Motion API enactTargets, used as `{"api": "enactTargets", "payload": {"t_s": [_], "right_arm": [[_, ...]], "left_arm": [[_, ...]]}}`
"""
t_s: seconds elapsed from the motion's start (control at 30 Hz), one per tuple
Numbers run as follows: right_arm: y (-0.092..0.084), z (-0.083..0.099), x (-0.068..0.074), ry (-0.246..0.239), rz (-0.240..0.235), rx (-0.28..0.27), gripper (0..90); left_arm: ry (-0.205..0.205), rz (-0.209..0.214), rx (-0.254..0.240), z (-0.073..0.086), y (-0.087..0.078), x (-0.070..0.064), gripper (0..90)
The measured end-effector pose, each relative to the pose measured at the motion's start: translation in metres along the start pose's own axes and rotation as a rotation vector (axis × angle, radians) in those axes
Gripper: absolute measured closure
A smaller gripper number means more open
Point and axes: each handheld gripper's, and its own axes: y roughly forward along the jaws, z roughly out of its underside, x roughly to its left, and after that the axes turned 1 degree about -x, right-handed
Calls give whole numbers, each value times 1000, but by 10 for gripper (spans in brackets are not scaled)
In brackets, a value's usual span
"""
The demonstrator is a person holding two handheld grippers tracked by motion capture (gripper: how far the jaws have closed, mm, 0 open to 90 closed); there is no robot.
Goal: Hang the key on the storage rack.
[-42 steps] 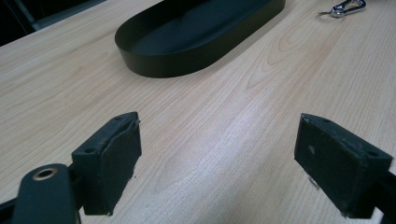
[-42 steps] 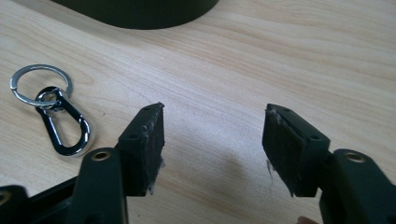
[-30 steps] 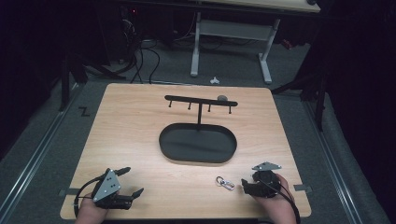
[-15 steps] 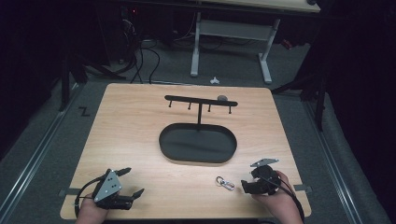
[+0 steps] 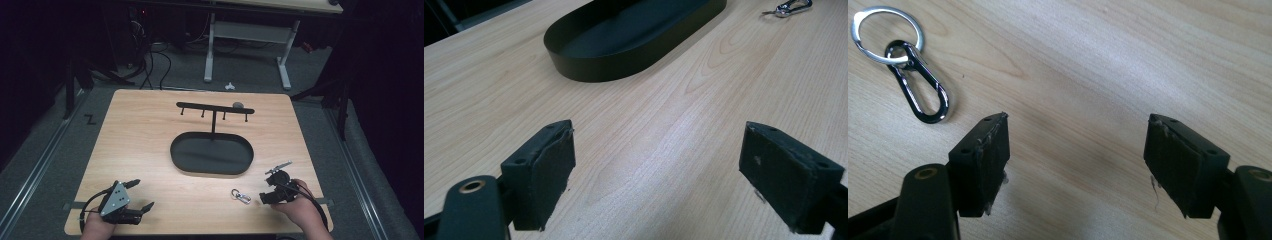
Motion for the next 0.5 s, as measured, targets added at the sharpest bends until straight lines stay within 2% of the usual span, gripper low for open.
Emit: {"api": "enactTargets", "payload": {"t_s": [0.33, 0.5], "right_arm": [[0, -7, 0, 3, -15, 75, 291], [-2, -12, 5, -30, -29, 111, 296]], "left_arm": [[3, 4, 6, 0, 1, -1, 153], [7, 9, 9, 0, 2, -1, 153]]}}
